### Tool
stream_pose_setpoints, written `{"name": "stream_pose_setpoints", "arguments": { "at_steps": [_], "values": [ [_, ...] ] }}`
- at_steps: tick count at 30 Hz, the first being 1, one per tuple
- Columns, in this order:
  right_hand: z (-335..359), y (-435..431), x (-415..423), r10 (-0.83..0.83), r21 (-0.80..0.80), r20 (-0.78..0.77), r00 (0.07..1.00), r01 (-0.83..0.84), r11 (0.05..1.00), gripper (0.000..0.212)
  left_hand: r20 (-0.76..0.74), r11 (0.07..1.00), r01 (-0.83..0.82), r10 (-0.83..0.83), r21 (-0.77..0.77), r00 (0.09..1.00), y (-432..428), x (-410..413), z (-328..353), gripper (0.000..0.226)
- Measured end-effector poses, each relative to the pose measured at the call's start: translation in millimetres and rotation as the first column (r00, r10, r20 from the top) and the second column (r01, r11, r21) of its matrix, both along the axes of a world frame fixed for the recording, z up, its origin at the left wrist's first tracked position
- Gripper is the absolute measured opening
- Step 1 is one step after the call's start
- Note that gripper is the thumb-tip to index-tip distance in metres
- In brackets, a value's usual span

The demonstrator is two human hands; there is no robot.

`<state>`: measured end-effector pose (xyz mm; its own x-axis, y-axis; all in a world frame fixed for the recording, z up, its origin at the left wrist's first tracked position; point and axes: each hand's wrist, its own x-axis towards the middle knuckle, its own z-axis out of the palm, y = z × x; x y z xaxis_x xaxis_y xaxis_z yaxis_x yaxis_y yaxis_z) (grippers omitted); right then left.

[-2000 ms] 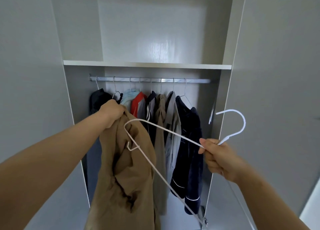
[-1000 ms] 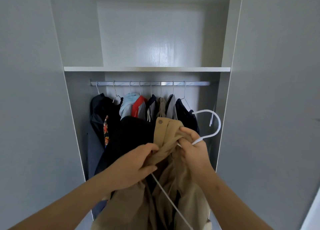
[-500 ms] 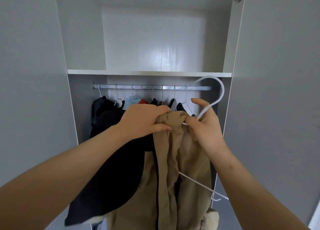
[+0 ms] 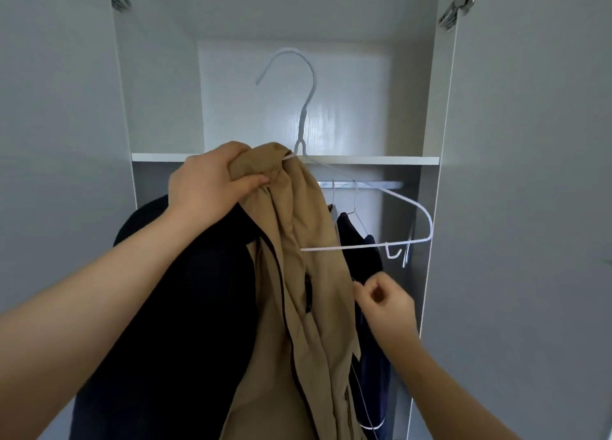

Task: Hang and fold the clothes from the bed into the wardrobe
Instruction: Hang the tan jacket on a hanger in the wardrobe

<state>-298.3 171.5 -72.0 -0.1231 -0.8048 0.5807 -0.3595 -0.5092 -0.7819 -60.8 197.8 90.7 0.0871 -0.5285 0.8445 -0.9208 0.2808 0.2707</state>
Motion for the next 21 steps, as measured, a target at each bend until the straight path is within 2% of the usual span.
{"name": "stream_pose_setpoints", "arguments": {
  "at_steps": [1,2,4,5,6,7,8,10,14,16,17,20,21],
  "values": [
    [-4,-4,3,0.051,0.088,-0.042,0.998,-0.047,0.995,0.018,-0.040,0.999,0.043,-0.043,-0.011,0.998,2,2,4,0.048],
    [-6,-7,6,0.095,0.200,-0.090,0.991,-0.076,0.977,0.027,-0.075,0.995,0.094,-0.096,-0.019,0.993,5,2,8,0.049],
    [-7,-13,12,0.213,0.393,-0.109,0.971,-0.155,0.906,0.069,-0.116,0.981,0.187,-0.191,-0.045,0.975,10,3,16,0.046],
    [-9,-15,16,0.282,0.457,-0.119,0.952,-0.200,0.867,0.073,-0.123,0.972,0.227,-0.233,-0.059,0.965,11,3,19,0.041],
    [-10,-16,19,0.355,0.507,-0.129,0.926,-0.246,0.826,0.065,-0.121,0.964,0.258,-0.265,-0.070,0.957,11,4,21,0.035],
    [-12,-17,21,0.407,0.542,-0.166,0.898,-0.262,0.799,0.046,-0.111,0.958,0.278,-0.285,-0.071,0.952,12,5,23,0.029],
    [-14,-19,21,0.415,0.543,-0.219,0.883,-0.243,0.804,0.031,-0.099,0.953,0.296,-0.302,-0.068,0.948,13,6,24,0.026],
    [-18,-26,16,0.357,0.490,-0.241,0.902,-0.204,0.847,0.026,-0.093,0.939,0.341,-0.344,-0.050,0.934,17,14,24,0.025],
    [-4,-32,-2,0.313,0.373,-0.052,0.948,-0.273,0.887,0.020,-0.112,0.899,0.433,-0.425,0.062,0.898,28,42,23,0.014],
    [6,-37,-8,0.297,0.339,-0.042,0.954,-0.266,0.902,0.025,-0.095,0.886,0.442,-0.432,0.142,0.897,31,56,22,0.012],
    [10,-39,-10,0.280,0.333,-0.068,0.958,-0.243,0.911,0.025,-0.090,0.878,0.445,-0.436,0.176,0.896,32,63,22,0.015],
    [21,-42,-11,0.297,0.312,-0.070,0.952,-0.262,0.913,0.026,-0.028,0.881,0.395,-0.402,0.261,0.915,34,75,20,0.052],
    [25,-41,-11,0.316,0.310,-0.071,0.946,-0.281,0.908,0.028,0.007,0.889,0.357,-0.375,0.287,0.927,33,77,18,0.056]
  ]
}}
